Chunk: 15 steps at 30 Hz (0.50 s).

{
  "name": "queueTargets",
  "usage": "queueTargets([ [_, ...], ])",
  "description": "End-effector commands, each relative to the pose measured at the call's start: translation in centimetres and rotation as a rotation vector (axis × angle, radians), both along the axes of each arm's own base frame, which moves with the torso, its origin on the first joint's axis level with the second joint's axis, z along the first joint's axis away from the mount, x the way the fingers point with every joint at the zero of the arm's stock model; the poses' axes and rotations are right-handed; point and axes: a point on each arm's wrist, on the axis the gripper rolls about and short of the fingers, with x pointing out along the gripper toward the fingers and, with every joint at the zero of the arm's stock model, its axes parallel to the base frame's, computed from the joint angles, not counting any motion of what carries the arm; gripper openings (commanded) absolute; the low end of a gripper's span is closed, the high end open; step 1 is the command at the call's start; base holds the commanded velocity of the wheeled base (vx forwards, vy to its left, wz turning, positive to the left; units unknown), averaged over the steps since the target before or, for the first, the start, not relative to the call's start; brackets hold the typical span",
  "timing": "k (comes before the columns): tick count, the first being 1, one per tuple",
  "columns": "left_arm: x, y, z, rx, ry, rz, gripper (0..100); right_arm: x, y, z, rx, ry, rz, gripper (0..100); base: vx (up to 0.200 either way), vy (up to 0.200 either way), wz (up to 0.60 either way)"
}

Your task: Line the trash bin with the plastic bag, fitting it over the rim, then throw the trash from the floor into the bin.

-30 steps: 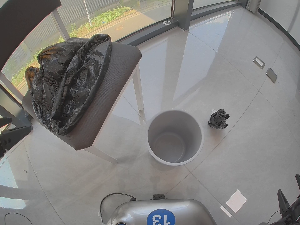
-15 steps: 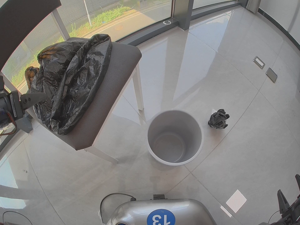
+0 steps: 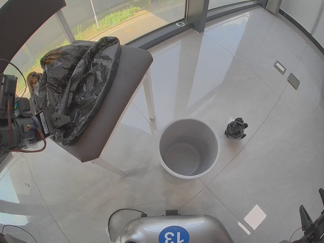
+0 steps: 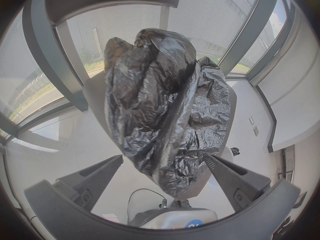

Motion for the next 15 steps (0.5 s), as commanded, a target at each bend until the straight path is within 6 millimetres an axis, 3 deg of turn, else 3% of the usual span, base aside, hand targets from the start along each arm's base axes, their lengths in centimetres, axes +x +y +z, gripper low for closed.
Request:
queueTargets([
  [1,1.51,-1.15,-0.88,0.003,0.046,-0.012,100,0.0,0.0,-0.52,0.0,0.0,0.001,100,0.0,0.0,0.0],
  [15,1.86,-0.85,-1.04,0.0,0.05,0.031,100,0.0,0.0,-0.52,0.0,0.0,0.001,100,0.0,0.0,0.0],
])
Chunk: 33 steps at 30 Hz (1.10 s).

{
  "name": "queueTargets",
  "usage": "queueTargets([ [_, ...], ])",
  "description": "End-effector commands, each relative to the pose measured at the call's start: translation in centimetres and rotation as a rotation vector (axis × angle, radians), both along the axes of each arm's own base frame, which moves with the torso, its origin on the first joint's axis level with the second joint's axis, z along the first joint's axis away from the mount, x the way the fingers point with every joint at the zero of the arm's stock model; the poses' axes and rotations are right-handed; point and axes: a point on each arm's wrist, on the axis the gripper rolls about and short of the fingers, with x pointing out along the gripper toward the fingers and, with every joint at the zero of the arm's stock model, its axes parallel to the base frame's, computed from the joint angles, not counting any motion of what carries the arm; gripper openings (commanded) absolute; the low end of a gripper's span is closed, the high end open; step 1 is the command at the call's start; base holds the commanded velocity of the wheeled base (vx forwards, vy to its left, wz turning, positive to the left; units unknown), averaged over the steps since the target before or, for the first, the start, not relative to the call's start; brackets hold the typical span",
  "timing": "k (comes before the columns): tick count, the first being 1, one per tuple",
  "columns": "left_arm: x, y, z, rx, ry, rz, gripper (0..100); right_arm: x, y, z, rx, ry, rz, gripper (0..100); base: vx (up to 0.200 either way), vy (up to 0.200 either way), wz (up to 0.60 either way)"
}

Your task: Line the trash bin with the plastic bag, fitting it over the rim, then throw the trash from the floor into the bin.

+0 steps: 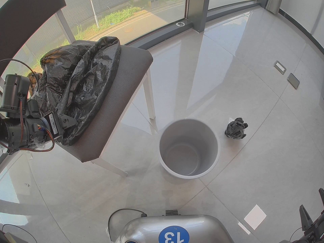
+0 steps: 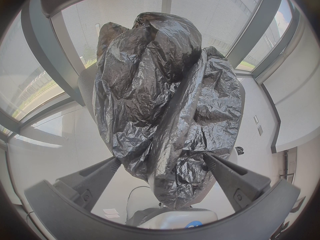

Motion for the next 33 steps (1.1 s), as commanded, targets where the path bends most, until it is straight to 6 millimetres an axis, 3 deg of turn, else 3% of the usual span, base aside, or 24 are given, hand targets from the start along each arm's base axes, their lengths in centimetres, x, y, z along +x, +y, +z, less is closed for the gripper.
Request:
queueTargets([
  [1,0.0,0.0,0.0,0.005,-0.002,0.009,0,0.0,0.0,-0.5,0.0,0.001,0.001,100,0.0,0.0,0.0],
  [10,-0.1,0.0,0.2,0.007,-0.011,0.01,0,0.0,0.0,-0.5,0.001,0.001,0.001,100,0.0,0.0,0.0],
  [16,-1.8,0.3,1.1,-0.006,-0.056,-0.005,0,0.0,0.0,-0.5,0.015,0.002,-0.005,100,0.0,0.0,0.0],
  [20,-2.9,0.3,0.5,0.012,-0.058,0.003,0,0.0,0.0,-0.5,0.015,0.001,-0.005,100,0.0,0.0,0.0],
  [25,-4.4,0.8,0.5,0.0,-0.105,0.02,0,0.0,0.0,-0.5,0.02,0.001,-0.007,100,-0.2,0.0,0.0],
  [33,-5.2,0.9,0.4,0.011,-0.103,0.003,0,0.0,0.0,-0.5,0.018,0.002,-0.01,100,-0.025,0.0,0.0],
])
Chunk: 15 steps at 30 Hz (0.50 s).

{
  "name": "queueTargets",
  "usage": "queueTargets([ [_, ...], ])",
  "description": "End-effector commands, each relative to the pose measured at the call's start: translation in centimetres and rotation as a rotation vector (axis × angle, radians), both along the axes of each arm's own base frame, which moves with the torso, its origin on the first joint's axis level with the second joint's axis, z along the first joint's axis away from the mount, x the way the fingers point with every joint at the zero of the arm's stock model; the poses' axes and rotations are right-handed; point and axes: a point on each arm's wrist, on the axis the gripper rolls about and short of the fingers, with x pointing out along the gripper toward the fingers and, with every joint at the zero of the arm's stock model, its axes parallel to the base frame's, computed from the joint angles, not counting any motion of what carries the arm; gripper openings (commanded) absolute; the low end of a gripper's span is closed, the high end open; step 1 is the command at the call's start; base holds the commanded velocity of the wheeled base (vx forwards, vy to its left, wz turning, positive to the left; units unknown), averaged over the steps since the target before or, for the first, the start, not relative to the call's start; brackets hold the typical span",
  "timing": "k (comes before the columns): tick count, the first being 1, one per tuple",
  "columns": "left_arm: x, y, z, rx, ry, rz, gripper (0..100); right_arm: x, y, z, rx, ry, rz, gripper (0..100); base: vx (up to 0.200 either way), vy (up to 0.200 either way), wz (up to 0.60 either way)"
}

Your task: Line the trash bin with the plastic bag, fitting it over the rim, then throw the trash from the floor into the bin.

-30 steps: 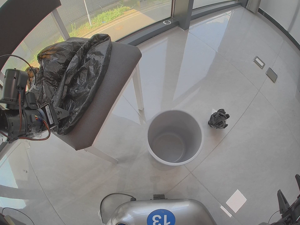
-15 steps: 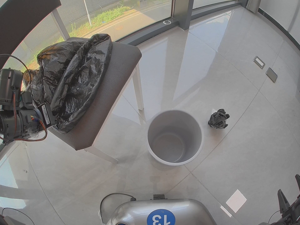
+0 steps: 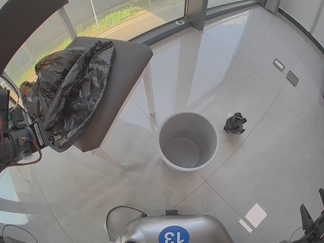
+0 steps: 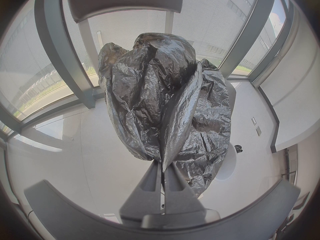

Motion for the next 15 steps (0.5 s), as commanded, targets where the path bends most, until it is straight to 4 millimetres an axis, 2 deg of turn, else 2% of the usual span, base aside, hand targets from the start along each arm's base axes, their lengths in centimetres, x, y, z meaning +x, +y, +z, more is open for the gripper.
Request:
queueTargets([
  [1,-1.0,0.1,0.4,-0.018,-0.031,-0.027,0,0.0,0.0,-0.5,-0.007,0.001,-0.001,100,0.0,0.0,0.0],
  [7,-2.1,-0.2,1.4,-0.062,-0.072,-0.198,0,0.0,0.0,-0.5,-0.014,0.0,0.004,100,0.0,0.0,0.0],
  [12,-2.4,-0.3,2.0,0.174,-0.163,-0.366,0,0.0,0.0,-0.5,-0.042,-0.002,0.015,100,0.0,0.0,0.0],
  [15,-2.6,-0.6,2.4,0.257,-0.2,-0.482,0,0.0,0.1,-0.5,-0.084,-0.01,0.042,100,0.0,0.0,0.0],
])
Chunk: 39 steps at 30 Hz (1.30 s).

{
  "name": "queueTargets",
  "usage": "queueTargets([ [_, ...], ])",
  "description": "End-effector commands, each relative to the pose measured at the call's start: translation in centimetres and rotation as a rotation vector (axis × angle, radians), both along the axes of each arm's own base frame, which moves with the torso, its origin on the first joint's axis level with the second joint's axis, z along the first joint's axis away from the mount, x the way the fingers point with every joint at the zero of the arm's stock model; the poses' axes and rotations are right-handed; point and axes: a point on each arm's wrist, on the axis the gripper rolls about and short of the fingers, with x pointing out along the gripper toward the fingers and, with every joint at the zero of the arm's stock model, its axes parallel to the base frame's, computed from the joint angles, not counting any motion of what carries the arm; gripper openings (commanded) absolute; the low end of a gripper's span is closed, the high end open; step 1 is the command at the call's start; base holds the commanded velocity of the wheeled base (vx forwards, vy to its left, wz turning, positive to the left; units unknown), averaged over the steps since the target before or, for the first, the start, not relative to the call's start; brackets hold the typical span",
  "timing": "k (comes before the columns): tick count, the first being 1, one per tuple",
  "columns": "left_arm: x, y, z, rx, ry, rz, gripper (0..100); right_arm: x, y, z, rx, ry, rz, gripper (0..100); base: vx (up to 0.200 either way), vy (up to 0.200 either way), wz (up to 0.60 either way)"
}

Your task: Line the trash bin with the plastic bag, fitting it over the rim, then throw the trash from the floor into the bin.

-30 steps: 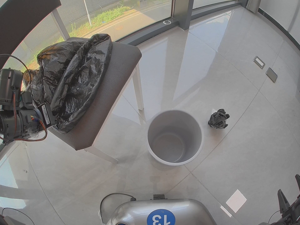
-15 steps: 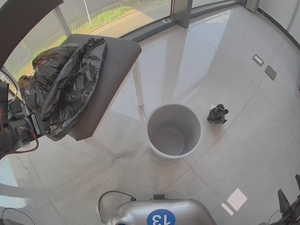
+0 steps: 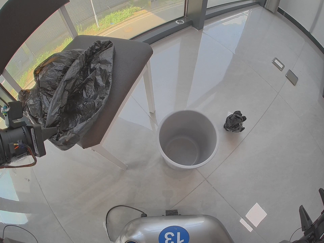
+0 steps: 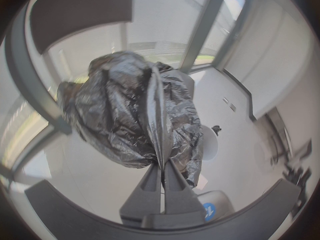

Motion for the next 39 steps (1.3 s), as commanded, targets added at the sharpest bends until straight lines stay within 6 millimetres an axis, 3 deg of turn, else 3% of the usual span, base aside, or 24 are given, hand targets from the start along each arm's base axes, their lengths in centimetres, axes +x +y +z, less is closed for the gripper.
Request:
queueTargets([
  [1,-0.7,-0.4,1.2,0.105,-0.101,-0.172,0,0.0,0.1,-0.5,-0.059,-0.008,0.04,100,0.0,0.0,0.0],
  [6,-0.5,-3.0,3.2,0.212,-0.205,-0.426,0,0.0,0.0,-0.4,-0.038,-0.005,0.093,100,0.0,0.0,0.0],
  [10,-0.9,-5.3,6.0,0.194,-0.281,-0.564,0,0.0,-0.3,-0.4,-0.038,-0.005,0.197,100,0.0,0.0,0.0],
  [12,-1.0,-5.5,6.2,0.19,-0.287,-0.575,0,0.0,-0.3,-0.4,-0.037,-0.005,0.202,100,0.0,0.0,0.0],
  [13,-1.6,-6.7,8.2,0.171,-0.316,-0.652,0,0.0,-0.4,-0.5,-0.021,-0.002,0.231,100,0.0,0.0,0.0],
  [16,-2.3,-7.7,9.3,0.162,-0.307,-0.737,0,0.1,-0.5,-0.5,-0.012,0.005,0.251,100,0.0,0.0,0.0],
  [20,-2.7,-8.5,9.2,0.166,-0.286,-0.826,0,0.2,-0.4,-0.4,-0.016,0.026,0.265,100,0.0,0.0,0.0],
  [25,-1.6,-9.9,8.2,0.266,-0.305,-0.906,0,0.3,-0.4,-0.4,-0.012,0.037,0.271,100,0.0,0.0,0.0],
  [30,-1.3,-11.0,8.2,0.236,-0.314,-0.996,0,0.3,-0.4,-0.4,-0.011,0.038,0.278,100,0.0,0.0,0.0],
  [39,-1.7,-11.7,10.9,0.142,-0.333,-1.136,0,0.2,-0.7,-0.5,-0.003,0.0,0.378,100,0.0,0.0,0.0],
])
